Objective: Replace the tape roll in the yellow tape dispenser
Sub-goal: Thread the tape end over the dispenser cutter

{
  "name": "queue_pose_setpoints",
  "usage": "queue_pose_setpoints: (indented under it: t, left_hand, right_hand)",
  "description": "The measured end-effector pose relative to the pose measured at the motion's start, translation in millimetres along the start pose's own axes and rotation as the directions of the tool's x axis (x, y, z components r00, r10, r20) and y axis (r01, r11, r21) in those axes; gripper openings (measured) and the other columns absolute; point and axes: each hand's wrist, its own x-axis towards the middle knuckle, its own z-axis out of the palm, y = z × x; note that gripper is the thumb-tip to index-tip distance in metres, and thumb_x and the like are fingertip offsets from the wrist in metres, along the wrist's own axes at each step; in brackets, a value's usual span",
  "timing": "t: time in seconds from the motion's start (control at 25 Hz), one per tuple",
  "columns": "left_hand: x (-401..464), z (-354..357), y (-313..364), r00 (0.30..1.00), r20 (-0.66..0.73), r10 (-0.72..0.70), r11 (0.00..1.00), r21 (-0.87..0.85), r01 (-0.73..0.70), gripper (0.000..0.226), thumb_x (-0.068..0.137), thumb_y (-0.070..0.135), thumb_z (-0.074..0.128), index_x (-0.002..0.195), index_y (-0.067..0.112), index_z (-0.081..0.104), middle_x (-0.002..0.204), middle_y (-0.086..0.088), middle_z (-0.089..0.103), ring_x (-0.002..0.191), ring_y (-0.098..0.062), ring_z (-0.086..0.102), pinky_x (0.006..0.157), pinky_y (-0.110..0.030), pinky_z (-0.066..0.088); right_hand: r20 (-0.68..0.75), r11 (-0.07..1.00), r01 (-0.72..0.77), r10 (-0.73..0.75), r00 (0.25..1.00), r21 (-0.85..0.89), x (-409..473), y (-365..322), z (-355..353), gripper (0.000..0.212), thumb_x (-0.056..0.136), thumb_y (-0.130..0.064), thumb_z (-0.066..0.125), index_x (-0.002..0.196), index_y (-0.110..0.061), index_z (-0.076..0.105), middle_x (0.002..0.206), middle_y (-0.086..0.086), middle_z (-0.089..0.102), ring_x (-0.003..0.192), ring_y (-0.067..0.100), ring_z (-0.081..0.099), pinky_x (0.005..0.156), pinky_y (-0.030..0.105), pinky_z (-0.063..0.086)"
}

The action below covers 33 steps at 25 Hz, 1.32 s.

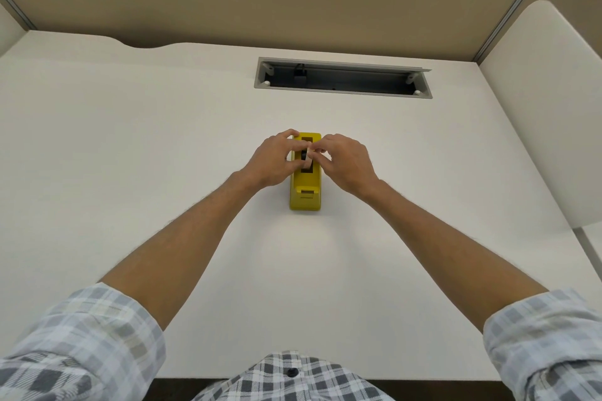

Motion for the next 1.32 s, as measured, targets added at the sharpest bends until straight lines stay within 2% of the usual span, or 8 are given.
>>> queue_pose_setpoints:
  t: [0.36,0.48,0.6,0.76,0.88,1.04,1.2,1.32]
  left_hand:
    - [3.8,4.0,-4.9,1.0,0.008,-0.026,0.999,0.021,0.025,0.041,0.091,0.036,0.063,0.131,0.032,0.059,0.148,-0.004,0.044,0.127,-0.031,0.048,0.102,-0.048,0.041]
    - [4.3,4.9,-5.4,1.0,0.003,-0.023,0.999,0.027,0.023,0.041,0.09,0.036,0.064,0.131,0.033,0.059,0.148,-0.004,0.045,0.126,-0.031,0.048,0.101,-0.046,0.041]
    - [4.4,5.2,-4.8,1.0,-0.002,-0.019,0.999,0.027,0.019,0.041,0.09,0.034,0.064,0.13,0.034,0.059,0.147,-0.004,0.046,0.124,-0.031,0.049,0.1,-0.046,0.041]
    - [3.9,5.1,-4.2,1.0,0.002,-0.017,0.999,0.031,0.017,0.041,0.09,0.035,0.064,0.131,0.034,0.058,0.147,-0.004,0.045,0.125,-0.031,0.048,0.102,-0.047,0.04]
    - [3.8,4.4,-5.0,1.0,0.003,-0.017,0.999,0.027,0.017,0.041,0.091,0.037,0.063,0.131,0.032,0.059,0.147,-0.004,0.045,0.125,-0.031,0.048,0.102,-0.047,0.041]
    - [4.0,4.5,-4.2,1.0,0.006,-0.025,0.999,0.031,0.025,0.043,0.09,0.035,0.064,0.133,0.031,0.058,0.148,-0.003,0.044,0.127,-0.03,0.047,0.103,-0.047,0.041]
    - [3.5,4.1,-4.4,1.0,-0.008,-0.013,1.0,0.027,0.014,0.041,0.09,0.034,0.064,0.131,0.032,0.059,0.147,-0.004,0.045,0.124,-0.03,0.049,0.098,-0.043,0.04]
    - [2.6,4.4,-3.2,1.0,-0.01,-0.015,0.999,0.028,0.015,0.041,0.09,0.033,0.064,0.131,0.033,0.059,0.147,-0.004,0.045,0.124,-0.031,0.048,0.099,-0.043,0.04]
  right_hand:
    - [-0.104,0.99,0.1,-0.11,0.989,-0.097,-5.0,0.3,4.7,0.016,0.095,-0.019,0.059,0.094,-0.012,0.073,0.086,0.006,0.075,0.079,0.026,0.066,0.056,0.038,0.054]
    - [-0.12,0.967,0.177,-0.201,0.972,-0.185,-4.9,2.0,5.5,0.011,0.093,-0.013,0.062,0.089,-0.008,0.07,0.084,0.007,0.072,0.074,0.025,0.064,0.05,0.035,0.052]
    - [-0.097,0.932,0.238,-0.273,0.957,-0.273,-3.4,1.4,4.5,0.004,0.091,-0.01,0.065,0.089,-0.006,0.067,0.083,0.009,0.07,0.073,0.024,0.063,0.049,0.03,0.048]
    - [-0.087,0.96,0.2,-0.22,0.972,-0.196,-3.7,1.7,2.0,0.009,0.095,-0.014,0.06,0.093,-0.008,0.067,0.088,0.007,0.07,0.078,0.022,0.063,0.051,0.025,0.041]
    - [-0.054,0.975,0.177,-0.185,0.981,-0.133,-5.1,3.9,-0.3,0.019,0.099,-0.023,0.053,0.098,-0.012,0.068,0.093,0.004,0.071,0.084,0.02,0.063,0.055,0.026,0.044]
    - [-0.045,0.974,0.164,-0.173,0.984,-0.154,-4.7,4.7,0.8,0.019,0.098,-0.021,0.054,0.098,-0.01,0.07,0.093,0.006,0.073,0.083,0.022,0.065,0.058,0.033,0.051]
    - [-0.039,0.959,0.171,-0.185,0.982,-0.228,-1.8,4.5,4.1,0.012,0.097,-0.015,0.055,0.095,-0.008,0.065,0.089,0.006,0.068,0.079,0.023,0.062,0.05,0.028,0.041]
    - [0.008,0.955,0.173,-0.176,0.984,-0.239,2.2,5.0,5.2,0.014,0.1,-0.016,0.048,0.1,-0.008,0.06,0.094,0.007,0.063,0.081,0.022,0.059,0.052,0.028,0.042]
